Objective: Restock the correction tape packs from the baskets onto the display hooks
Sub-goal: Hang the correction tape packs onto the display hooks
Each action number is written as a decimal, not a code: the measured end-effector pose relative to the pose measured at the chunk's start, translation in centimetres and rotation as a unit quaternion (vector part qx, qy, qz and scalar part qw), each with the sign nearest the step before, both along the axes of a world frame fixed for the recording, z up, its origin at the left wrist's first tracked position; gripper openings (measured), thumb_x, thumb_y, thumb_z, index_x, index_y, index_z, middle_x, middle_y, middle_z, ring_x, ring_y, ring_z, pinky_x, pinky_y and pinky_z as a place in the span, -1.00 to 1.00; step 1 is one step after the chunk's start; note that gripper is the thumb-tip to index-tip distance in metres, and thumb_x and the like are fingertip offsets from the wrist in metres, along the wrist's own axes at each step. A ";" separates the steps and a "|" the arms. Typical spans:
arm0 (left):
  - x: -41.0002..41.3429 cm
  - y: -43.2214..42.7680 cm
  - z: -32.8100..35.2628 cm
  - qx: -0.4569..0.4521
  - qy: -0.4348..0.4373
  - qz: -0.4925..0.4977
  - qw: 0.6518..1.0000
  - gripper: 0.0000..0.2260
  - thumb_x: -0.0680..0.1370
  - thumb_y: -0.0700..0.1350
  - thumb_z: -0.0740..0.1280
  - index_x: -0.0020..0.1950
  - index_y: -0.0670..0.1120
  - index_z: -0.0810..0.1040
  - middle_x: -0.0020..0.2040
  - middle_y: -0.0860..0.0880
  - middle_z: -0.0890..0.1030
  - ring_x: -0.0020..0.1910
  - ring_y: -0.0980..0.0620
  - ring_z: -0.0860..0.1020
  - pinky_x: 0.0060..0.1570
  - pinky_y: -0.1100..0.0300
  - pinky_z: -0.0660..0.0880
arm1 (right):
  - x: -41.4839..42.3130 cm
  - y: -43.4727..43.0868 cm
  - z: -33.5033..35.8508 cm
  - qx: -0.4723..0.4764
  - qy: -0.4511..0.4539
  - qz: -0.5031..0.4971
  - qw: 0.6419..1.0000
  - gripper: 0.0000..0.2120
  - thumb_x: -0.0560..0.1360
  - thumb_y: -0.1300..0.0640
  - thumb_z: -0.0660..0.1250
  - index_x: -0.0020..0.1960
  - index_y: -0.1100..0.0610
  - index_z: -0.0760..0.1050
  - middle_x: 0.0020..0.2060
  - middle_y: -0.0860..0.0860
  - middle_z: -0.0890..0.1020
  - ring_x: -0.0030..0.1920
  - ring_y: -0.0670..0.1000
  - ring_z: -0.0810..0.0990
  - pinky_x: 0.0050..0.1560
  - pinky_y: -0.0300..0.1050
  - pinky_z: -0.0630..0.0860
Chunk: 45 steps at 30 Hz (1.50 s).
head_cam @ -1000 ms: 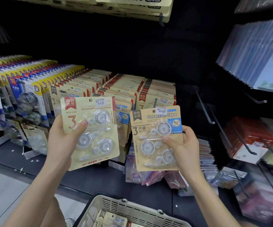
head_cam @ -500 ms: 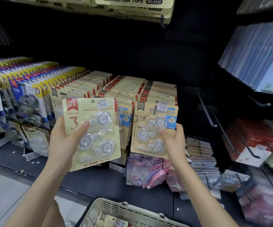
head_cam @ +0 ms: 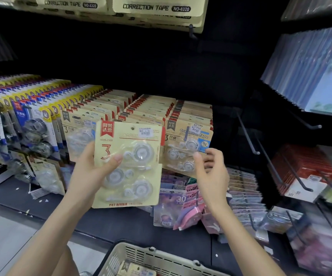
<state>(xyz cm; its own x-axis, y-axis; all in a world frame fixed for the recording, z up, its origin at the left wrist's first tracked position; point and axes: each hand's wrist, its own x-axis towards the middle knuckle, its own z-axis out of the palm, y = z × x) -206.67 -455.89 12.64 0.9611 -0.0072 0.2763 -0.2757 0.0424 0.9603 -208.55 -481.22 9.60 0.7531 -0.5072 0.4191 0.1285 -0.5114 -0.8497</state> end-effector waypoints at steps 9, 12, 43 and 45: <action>-1.8 -4.7 -1.8 0.052 0.012 -0.143 0.988 -0.54 0.36 0.04 0.48 0.22 0.06 0.48 0.10 0.17 0.68 0.09 0.14 0.64 0.05 0.25 0.57 | -4.5 2.0 1.8 0.232 -0.002 0.276 0.933 -0.56 0.48 0.12 0.45 0.31 0.10 0.43 0.19 0.07 0.65 0.21 0.10 0.62 0.25 0.26 0.50; -0.3 -4.1 -2.2 0.201 -0.076 -0.045 0.976 -0.58 0.42 0.19 0.36 0.23 0.11 0.45 0.11 0.31 0.60 0.12 0.23 0.57 0.10 0.28 0.48 | -4.2 0.7 1.4 0.215 -0.002 0.225 0.950 -0.63 0.51 0.17 0.43 0.28 0.06 0.45 0.16 0.04 0.65 0.17 0.05 0.64 0.23 0.26 0.52; 8.4 -3.9 -4.1 0.494 -0.259 0.166 0.813 -0.18 0.36 0.09 0.56 0.53 0.03 0.27 0.52 -0.31 0.26 0.48 -0.41 0.22 0.25 -0.29 0.39 | 4.3 -2.5 0.0 0.079 0.065 0.038 0.994 -0.75 0.51 -0.07 0.40 0.03 0.08 0.49 -0.11 -0.14 0.61 -0.10 -0.14 0.59 -0.14 -0.20 0.49; 8.4 -3.9 -4.1 0.496 -0.255 0.165 0.814 -0.19 0.36 0.08 0.56 0.53 0.03 0.29 0.52 -0.31 0.26 0.48 -0.41 0.21 0.26 -0.29 0.38 | 4.4 -2.4 0.0 0.033 0.080 0.003 0.996 -0.70 0.50 -0.15 0.38 -0.05 0.08 0.49 -0.21 -0.16 0.58 -0.20 -0.15 0.55 -0.27 -0.22 0.40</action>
<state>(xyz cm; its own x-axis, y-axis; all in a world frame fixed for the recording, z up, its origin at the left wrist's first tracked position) -198.30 -459.84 8.53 0.7183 -0.2340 0.6552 -0.4883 -0.8404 0.2352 -204.12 -483.66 9.61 0.8104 -0.5248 0.2605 -0.0078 -0.4542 -0.8909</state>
